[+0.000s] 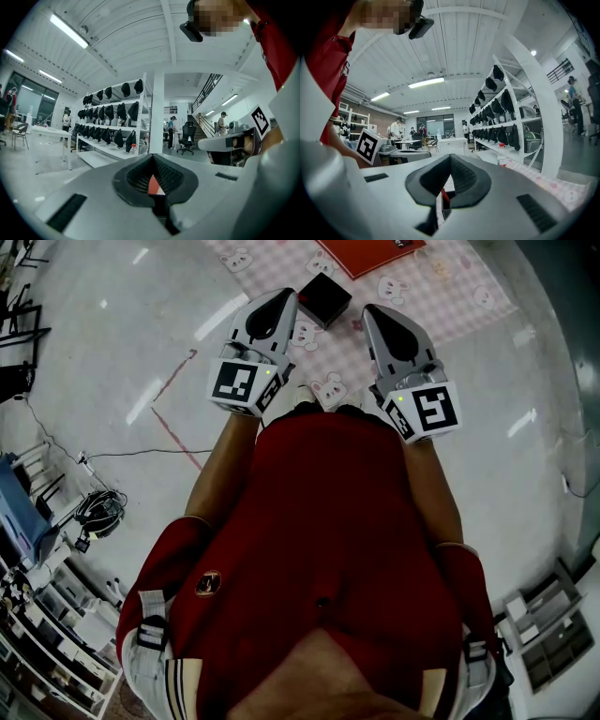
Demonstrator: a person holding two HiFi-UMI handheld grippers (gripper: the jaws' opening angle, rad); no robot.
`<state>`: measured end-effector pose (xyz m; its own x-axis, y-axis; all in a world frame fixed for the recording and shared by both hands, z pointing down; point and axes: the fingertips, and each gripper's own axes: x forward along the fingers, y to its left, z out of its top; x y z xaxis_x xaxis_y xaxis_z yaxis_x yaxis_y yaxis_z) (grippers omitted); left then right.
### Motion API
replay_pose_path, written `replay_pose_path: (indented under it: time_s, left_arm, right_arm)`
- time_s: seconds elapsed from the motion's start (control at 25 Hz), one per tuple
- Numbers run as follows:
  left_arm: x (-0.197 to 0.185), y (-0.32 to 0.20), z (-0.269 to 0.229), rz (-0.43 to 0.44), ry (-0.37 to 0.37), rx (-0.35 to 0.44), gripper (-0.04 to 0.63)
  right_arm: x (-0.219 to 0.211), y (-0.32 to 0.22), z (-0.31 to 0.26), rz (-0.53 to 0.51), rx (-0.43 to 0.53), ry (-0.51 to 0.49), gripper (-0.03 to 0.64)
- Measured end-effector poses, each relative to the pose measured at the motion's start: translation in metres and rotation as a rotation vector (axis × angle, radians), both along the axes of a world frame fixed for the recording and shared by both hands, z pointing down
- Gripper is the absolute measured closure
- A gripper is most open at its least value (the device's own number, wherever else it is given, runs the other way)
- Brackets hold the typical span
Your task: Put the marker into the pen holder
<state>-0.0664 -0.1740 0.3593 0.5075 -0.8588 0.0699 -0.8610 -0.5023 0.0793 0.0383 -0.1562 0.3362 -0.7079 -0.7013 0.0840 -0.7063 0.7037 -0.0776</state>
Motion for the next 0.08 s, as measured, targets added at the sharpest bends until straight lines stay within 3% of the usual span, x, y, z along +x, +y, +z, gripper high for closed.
replay_pose_path:
  time_s: [0.08]
  left_arm:
    - [-0.0006, -0.0003, 0.0007, 0.0, -0.002, -0.003, 0.589]
  right_arm:
    - [-0.0003, 0.0, -0.0008, 0.001, 0.0, 0.0, 0.618]
